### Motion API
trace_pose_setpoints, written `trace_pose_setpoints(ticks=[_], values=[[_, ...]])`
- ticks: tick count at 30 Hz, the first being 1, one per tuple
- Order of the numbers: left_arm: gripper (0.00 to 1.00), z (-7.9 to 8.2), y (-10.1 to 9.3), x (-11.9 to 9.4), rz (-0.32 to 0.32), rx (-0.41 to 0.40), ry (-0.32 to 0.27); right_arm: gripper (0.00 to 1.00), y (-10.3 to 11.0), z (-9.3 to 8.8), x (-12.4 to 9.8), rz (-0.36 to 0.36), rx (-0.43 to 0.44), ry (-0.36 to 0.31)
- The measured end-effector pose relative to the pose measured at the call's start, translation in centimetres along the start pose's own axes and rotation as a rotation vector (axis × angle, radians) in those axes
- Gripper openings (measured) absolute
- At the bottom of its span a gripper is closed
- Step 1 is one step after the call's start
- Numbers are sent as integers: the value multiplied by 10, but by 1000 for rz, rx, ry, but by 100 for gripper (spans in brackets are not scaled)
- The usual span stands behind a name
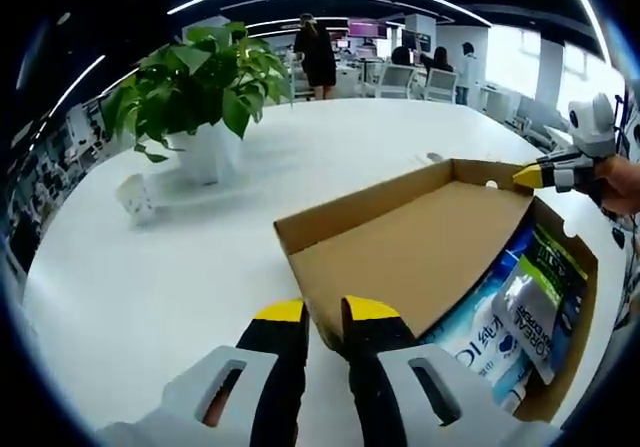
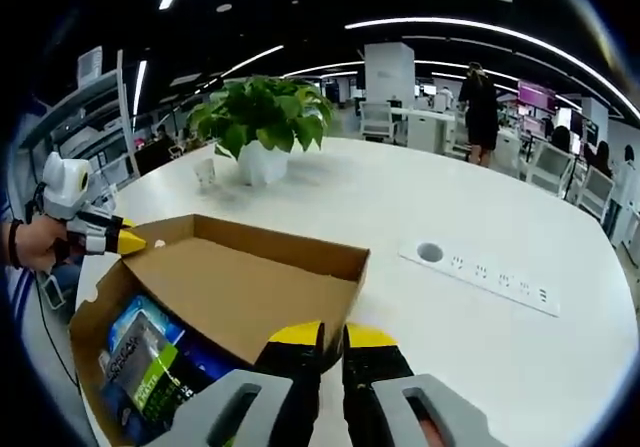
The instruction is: Operate the shoe box by opening the lid, removing the specified soft item, and placing it in the target area until the item is outside and the box remains undamaged.
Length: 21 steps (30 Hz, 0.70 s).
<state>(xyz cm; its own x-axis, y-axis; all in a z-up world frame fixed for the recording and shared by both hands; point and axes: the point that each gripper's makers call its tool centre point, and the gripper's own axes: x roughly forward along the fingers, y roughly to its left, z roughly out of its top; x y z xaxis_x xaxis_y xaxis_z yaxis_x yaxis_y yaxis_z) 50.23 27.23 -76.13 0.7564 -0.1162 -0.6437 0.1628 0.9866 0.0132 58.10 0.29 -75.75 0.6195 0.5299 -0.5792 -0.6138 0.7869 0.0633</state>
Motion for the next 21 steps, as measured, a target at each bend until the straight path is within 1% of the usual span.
trace_pose_setpoints(ticks=[3, 6, 9, 17, 19, 20, 21], values=[[12, -2, 0, 1, -4, -2, 10, 2, 0, -1, 1, 0, 0, 4], [13, -6, -2, 3, -20, 2, 34, 2, 0, -1, 1, -1, 1, 4], [13, -8, -3, 2, -22, 1, 40, 2, 0, -1, 1, -2, 0, 6], [14, -7, -3, 1, -16, -7, 39, 2, 1, -1, -1, -4, -9, 9], [14, -7, -3, -2, -16, -20, 37, 2, 1, -1, -2, -5, -6, 11], [14, -8, -5, -3, -28, -39, 34, 3, 1, -1, -4, -4, -5, 15], [13, -8, -4, -5, -29, -42, 29, 3, 1, -2, -5, -6, -9, 18]])
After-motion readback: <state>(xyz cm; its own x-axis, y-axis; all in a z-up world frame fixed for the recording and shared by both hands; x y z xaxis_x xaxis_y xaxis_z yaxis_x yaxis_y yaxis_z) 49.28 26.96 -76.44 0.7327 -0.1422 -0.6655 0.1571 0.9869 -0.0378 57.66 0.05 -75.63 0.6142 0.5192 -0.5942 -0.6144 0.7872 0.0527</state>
